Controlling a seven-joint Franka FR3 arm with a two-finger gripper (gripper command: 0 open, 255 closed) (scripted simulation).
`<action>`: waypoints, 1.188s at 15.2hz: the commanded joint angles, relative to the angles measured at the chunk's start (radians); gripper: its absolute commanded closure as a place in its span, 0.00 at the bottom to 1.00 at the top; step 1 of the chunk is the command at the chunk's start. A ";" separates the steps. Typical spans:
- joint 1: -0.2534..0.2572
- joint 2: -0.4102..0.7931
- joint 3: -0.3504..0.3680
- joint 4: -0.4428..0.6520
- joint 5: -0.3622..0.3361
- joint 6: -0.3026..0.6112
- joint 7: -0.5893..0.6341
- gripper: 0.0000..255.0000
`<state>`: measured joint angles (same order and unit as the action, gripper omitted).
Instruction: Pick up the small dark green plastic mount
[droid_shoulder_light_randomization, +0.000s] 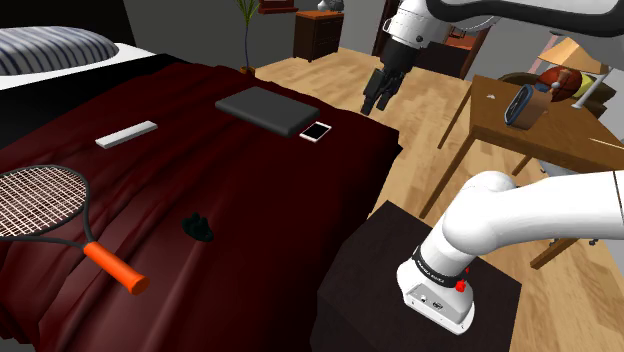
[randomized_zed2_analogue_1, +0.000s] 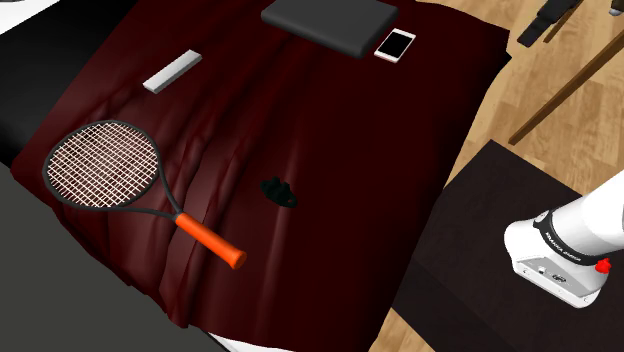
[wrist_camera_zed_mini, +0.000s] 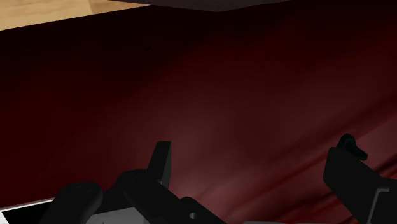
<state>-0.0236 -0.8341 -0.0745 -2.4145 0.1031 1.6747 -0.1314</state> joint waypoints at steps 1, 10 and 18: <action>0.000 0.000 0.000 0.000 0.000 0.000 0.000 0.00; 0.068 0.170 0.167 -0.043 0.084 0.217 0.135 0.00; 0.109 0.400 0.309 0.005 0.111 0.402 0.260 0.00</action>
<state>0.0799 -0.4645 0.2150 -2.4189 0.2130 2.0546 0.1081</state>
